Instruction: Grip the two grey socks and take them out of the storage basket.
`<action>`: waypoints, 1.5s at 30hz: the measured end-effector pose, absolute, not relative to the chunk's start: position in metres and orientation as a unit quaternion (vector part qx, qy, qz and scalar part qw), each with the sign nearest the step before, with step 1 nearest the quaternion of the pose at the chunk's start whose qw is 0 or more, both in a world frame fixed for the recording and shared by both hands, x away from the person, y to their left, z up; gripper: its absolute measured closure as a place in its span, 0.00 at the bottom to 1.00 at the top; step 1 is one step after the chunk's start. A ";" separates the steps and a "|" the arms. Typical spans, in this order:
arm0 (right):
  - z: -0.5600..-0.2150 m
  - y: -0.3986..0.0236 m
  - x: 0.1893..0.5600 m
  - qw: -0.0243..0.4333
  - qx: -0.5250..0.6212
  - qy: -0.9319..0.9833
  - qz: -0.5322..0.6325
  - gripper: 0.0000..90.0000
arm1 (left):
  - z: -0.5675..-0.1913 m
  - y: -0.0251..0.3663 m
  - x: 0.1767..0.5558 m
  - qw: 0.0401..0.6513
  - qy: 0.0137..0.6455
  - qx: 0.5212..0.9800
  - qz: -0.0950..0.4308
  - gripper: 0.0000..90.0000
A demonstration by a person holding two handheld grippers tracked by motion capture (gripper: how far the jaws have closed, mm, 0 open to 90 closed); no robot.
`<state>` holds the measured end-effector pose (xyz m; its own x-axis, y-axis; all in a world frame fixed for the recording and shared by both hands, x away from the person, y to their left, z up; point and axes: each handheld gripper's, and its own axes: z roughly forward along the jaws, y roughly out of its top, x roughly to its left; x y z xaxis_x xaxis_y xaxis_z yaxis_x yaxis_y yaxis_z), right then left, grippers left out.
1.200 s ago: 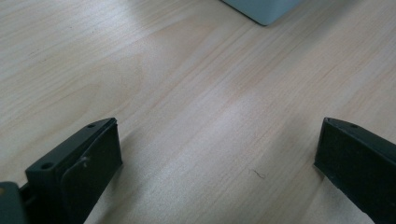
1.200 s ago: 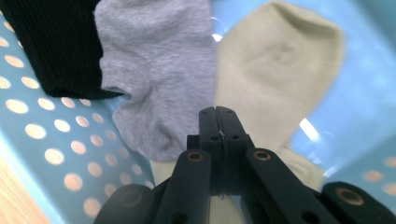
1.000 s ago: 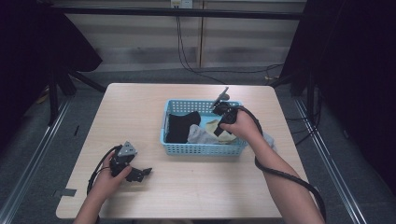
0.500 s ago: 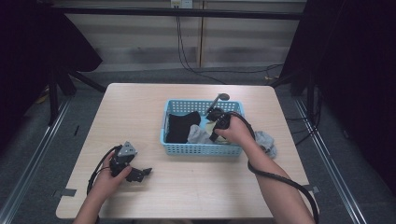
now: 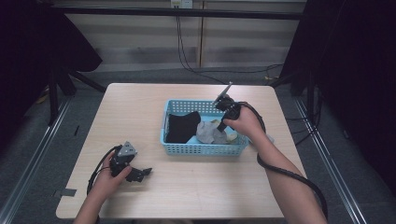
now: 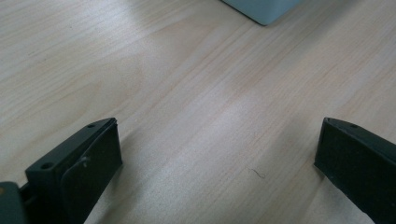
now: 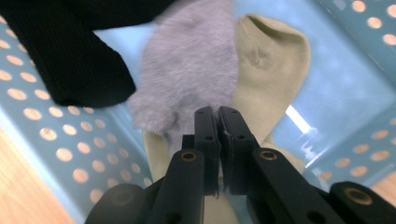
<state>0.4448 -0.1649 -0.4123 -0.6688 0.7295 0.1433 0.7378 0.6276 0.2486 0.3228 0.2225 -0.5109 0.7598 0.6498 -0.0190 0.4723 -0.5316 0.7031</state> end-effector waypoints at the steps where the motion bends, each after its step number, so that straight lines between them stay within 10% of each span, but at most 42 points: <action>1: -0.410 -0.166 0.445 0.013 -0.401 -0.905 -0.140 0.96 | -0.511 0.223 0.323 0.360 0.324 0.866 0.124 0.00; 45: -0.303 -0.207 0.443 -0.033 -0.411 -0.896 -0.163 0.96 | -0.511 0.223 0.323 0.359 0.324 0.867 0.122 0.00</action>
<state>0.4429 -0.2071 -0.3028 -0.6601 0.7474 0.0753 0.7261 0.6091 0.3189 0.3228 0.2226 -0.5107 0.7606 0.6489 -0.0205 0.4734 -0.5328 0.7015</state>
